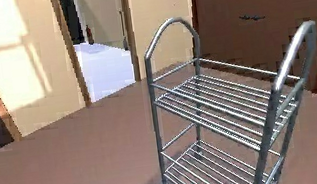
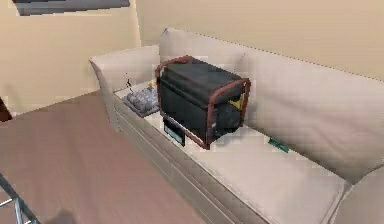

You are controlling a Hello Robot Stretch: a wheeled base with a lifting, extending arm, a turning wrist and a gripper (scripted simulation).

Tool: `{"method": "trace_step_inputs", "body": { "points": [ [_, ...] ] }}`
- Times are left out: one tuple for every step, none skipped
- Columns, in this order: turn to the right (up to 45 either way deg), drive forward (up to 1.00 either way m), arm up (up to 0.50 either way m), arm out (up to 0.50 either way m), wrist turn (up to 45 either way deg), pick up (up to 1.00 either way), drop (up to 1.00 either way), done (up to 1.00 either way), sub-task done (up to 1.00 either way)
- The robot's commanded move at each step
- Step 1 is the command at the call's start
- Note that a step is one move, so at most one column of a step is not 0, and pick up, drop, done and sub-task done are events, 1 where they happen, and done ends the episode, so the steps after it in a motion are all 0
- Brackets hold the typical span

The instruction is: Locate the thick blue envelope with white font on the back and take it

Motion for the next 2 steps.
{"method": "trace_step_inputs", "body": {
  "points": [
    [45.0,0.0,0.0,0.0,0.0,0.0,0.0,0.0,0.0],
    [24.0,0.0,0.0,0.0,0.0,0.0,0.0,0.0,0.0]
  ]
}}
